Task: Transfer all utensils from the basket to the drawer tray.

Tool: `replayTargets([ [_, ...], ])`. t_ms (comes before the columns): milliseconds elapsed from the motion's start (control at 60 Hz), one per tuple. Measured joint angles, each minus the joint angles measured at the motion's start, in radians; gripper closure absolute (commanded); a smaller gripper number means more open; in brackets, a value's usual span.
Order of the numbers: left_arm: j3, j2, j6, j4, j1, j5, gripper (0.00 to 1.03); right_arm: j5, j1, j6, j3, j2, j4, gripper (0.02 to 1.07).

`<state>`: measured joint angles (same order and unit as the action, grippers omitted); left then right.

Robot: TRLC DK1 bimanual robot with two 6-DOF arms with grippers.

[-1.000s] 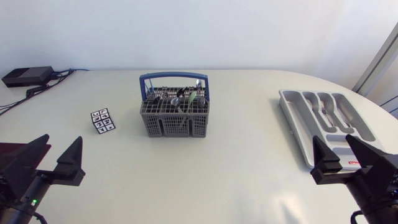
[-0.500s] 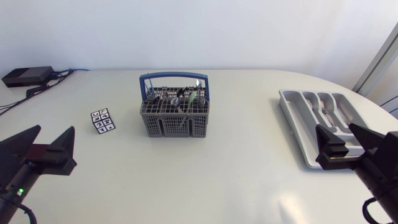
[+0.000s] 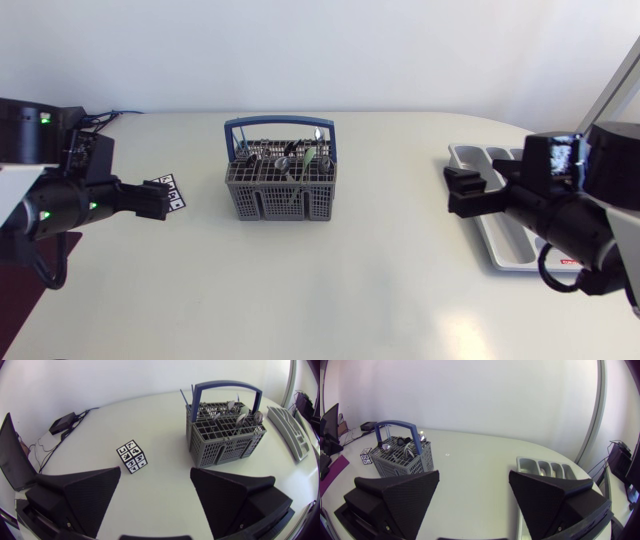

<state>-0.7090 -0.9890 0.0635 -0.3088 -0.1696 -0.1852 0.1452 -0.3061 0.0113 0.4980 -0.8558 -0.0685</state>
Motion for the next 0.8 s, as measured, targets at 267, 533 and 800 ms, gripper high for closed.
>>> replayTargets([
  [267, -0.046, -0.139, -0.002, 0.037, -0.081, 0.003, 0.07, -0.073, -0.119, -0.122, 0.278, -0.339, 0.126, 0.07],
  [533, -0.046, -0.163, -0.008, 0.095, -0.102, 0.025, 0.07, -0.274, -0.111, -0.147, 0.502, -0.623, 0.101, 0.13],
  [800, -0.046, -0.164, -0.011, 0.101, -0.102, 0.031, 0.07, -0.28, -0.126, -0.147, 0.727, -0.904, 0.086, 0.25],
])
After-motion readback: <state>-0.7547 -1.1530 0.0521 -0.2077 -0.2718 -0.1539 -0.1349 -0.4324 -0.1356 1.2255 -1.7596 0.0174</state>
